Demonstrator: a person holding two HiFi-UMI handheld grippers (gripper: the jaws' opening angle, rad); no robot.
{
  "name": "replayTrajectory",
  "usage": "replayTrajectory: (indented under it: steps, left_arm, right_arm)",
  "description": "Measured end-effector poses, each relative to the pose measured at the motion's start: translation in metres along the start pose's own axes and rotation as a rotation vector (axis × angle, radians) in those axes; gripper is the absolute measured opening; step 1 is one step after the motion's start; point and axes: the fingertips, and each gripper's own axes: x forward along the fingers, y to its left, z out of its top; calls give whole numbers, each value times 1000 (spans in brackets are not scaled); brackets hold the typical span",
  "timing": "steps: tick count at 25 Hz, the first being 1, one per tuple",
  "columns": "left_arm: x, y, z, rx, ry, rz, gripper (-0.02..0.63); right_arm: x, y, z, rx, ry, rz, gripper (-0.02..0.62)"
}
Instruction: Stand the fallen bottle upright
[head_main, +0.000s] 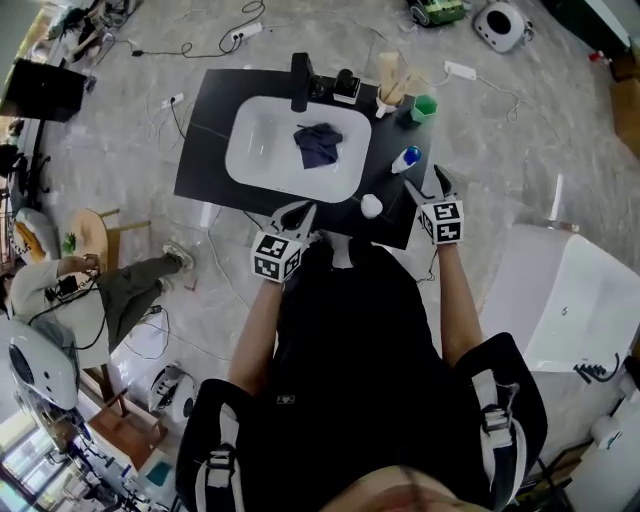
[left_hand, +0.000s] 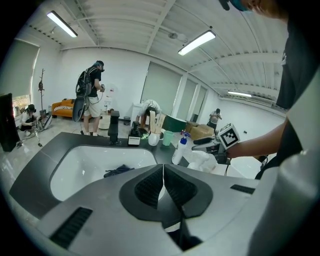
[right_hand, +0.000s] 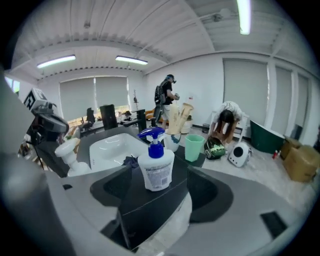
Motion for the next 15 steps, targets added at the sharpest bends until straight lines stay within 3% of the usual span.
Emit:
replayTrajectory:
  steps: [2,3,5,7,15]
  left_arm:
    - [4,0,1,9,2,-31,18]
    - [7,0,2,15,1,-48,18]
    - [12,-1,5,26,0,-81,18]
    - [14,-4,8,40,-1,-118,18]
    - [14,-10,2,133,51,-301,18]
  right_arm:
    - [-21,3,-14,49,1,-38,360]
    - [-31,5,-22,55,8,-56,239]
    - [-47,12,-34,66,27,-76,90]
    - [-59,21,-41,79,45,-81,60]
    - [-83,76,-35,91,42,-162,60]
